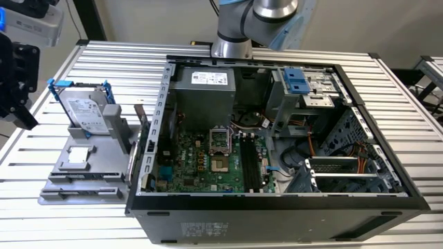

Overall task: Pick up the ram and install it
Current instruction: 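Pick up the ram and move it above insertion slot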

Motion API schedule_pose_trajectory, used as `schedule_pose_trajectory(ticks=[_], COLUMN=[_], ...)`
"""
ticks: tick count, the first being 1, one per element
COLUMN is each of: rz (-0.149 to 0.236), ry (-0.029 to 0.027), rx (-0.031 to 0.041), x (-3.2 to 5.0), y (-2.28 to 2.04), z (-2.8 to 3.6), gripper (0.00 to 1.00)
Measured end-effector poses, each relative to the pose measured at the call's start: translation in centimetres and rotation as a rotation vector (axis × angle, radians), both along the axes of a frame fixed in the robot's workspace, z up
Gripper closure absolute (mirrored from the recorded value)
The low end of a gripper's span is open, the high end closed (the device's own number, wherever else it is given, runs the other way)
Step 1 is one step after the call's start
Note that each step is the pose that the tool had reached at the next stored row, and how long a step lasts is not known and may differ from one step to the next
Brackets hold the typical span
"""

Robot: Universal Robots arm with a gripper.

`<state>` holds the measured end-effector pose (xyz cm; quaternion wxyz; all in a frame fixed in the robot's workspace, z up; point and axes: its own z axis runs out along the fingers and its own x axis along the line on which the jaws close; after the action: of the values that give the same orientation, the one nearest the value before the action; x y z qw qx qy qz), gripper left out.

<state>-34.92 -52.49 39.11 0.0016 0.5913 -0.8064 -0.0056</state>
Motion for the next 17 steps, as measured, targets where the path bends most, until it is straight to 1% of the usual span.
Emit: schedule_pose_trajectory(ticks=[17], rz=[0.1], ry=[0.0], rx=[-0.0068], x=[0.0], y=[0.0], z=[0.0], gripper=[1.0])
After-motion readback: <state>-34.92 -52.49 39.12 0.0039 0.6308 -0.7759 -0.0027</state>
